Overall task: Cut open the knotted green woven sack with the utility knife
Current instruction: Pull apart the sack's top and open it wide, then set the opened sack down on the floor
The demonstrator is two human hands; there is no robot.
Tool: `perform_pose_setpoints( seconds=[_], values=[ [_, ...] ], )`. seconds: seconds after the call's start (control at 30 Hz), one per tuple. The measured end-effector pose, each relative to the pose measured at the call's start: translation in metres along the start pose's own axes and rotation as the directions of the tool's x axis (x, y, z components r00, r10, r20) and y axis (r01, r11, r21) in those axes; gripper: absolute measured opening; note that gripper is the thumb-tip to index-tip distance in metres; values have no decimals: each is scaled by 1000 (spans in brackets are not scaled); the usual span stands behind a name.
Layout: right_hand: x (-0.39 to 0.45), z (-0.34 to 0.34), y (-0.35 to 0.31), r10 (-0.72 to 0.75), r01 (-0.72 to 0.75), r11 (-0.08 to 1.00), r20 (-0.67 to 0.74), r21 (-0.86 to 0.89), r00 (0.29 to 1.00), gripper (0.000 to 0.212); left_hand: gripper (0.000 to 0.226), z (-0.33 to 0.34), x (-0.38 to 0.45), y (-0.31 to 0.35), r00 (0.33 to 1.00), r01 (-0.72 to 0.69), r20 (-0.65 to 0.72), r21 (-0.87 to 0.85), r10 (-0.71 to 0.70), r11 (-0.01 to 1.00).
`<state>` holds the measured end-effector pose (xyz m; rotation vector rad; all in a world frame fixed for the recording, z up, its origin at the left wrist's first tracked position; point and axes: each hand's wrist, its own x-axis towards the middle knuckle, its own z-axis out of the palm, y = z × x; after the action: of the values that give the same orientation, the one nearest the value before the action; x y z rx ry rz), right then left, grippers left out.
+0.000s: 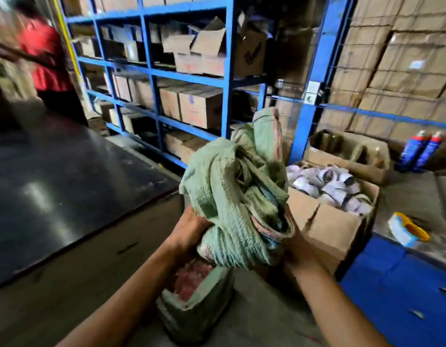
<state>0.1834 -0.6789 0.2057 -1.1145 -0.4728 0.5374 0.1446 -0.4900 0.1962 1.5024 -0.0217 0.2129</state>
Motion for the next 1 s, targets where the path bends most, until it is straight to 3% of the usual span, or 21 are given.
perform_pose_setpoints(
  seconds=[0.03,0.13,0.2,0.27,0.37,0.53,0.6,0.67,0.83,0.93,1.0],
  values=[
    [20,-1,7,-10,5,999,-151,-35,988,38,35,-18,2,-5,995,-23,-94,8,23,1000],
    [87,7,25,44,-100,929,-162,-357,986,19,43,-79,18,-16,963,-67,-254,98,90,993],
    [124,0,37,137,-204,935,-235,-290,962,28,39,-107,36,-28,966,-68,-235,186,111,980],
    [147,-10,57,235,-258,954,-156,-150,959,46,43,-122,54,-46,973,-36,-207,281,97,959],
    [187,-25,114,288,-298,849,-90,-437,953,56,48,-141,92,-92,980,115,-200,570,1,814],
    [258,-79,213,352,-376,815,-138,-441,926,49,72,-173,150,-190,914,387,-241,760,-327,523],
    [278,-103,249,415,-435,786,-146,-439,898,68,78,-183,168,-230,876,428,-238,785,-419,449],
    [297,-129,291,498,-493,752,-114,-438,860,79,76,-192,182,-278,855,430,-213,800,-472,418],
    [340,-194,416,539,-516,684,-120,-516,834,65,60,-203,190,-413,862,448,-254,788,-439,423],
    [354,-224,490,552,-499,618,-116,-608,826,66,70,-210,182,-493,788,524,-300,784,-537,331],
    [352,-236,531,533,-515,489,-226,-704,815,69,85,-215,172,-537,665,592,-346,784,-662,185]
  ],
)
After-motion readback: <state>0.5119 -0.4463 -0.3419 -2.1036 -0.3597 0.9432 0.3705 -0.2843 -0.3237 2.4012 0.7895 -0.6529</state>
